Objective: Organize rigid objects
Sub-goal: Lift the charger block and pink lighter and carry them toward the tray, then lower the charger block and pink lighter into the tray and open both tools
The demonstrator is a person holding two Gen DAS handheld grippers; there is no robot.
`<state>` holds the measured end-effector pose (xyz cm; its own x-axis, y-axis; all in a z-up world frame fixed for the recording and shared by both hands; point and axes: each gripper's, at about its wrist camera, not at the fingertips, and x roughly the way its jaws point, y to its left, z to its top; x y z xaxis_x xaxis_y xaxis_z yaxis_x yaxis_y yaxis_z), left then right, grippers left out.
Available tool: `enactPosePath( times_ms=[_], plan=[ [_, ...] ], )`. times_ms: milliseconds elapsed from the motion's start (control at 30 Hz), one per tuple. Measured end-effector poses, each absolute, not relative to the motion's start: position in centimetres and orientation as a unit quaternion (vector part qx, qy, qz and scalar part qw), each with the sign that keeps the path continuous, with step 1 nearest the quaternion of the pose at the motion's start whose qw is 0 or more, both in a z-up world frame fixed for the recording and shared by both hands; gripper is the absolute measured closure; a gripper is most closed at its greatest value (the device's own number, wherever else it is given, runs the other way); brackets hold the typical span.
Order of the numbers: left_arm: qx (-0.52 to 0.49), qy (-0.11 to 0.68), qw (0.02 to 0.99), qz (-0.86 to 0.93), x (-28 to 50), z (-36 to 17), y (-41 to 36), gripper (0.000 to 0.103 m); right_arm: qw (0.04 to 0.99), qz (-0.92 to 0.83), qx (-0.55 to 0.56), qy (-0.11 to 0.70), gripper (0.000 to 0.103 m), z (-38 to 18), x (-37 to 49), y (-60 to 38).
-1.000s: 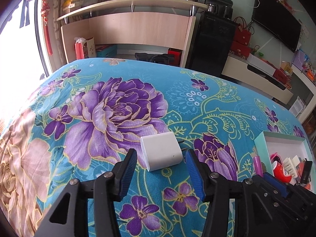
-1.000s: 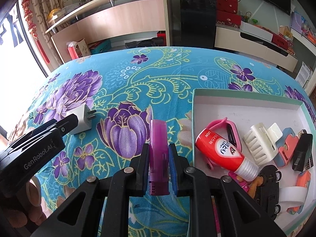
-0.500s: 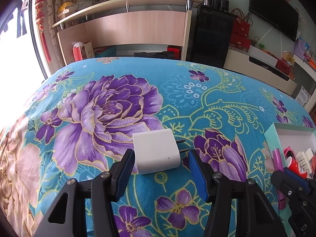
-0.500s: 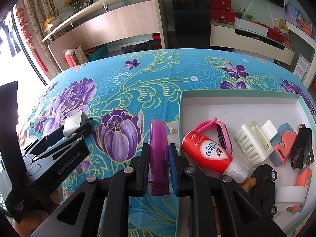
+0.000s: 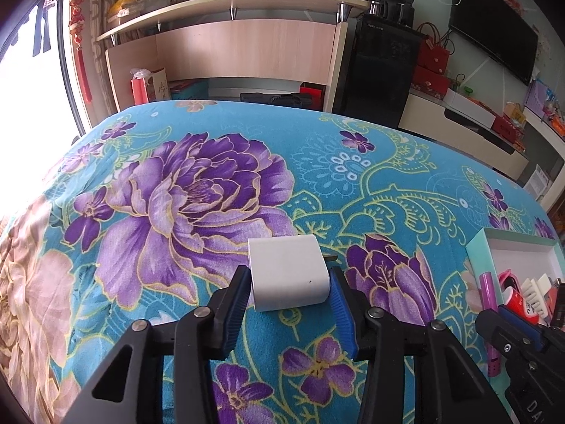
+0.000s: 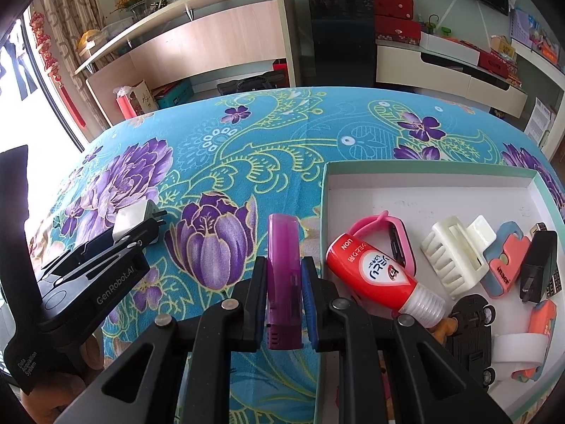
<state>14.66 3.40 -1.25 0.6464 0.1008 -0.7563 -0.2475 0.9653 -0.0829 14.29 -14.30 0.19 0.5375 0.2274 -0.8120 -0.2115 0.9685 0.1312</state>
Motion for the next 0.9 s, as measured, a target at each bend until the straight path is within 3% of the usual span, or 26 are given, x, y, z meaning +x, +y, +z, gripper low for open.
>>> enactPosePath(
  times_ms=[500, 900],
  plan=[
    [-0.089, 0.353, 0.928, 0.075, 12.4, 3.4, 2.0, 0.056, 0.895, 0.128, 0.017, 0.426, 0.084, 3.2, 13.0, -15.3],
    [-0.066, 0.310, 0.948, -0.012, 10.6, 7.2, -3.6, 0.056, 0.909, 0.031, 0.042, 0.414, 0.084, 6.0, 11.7, -22.6]
  ],
)
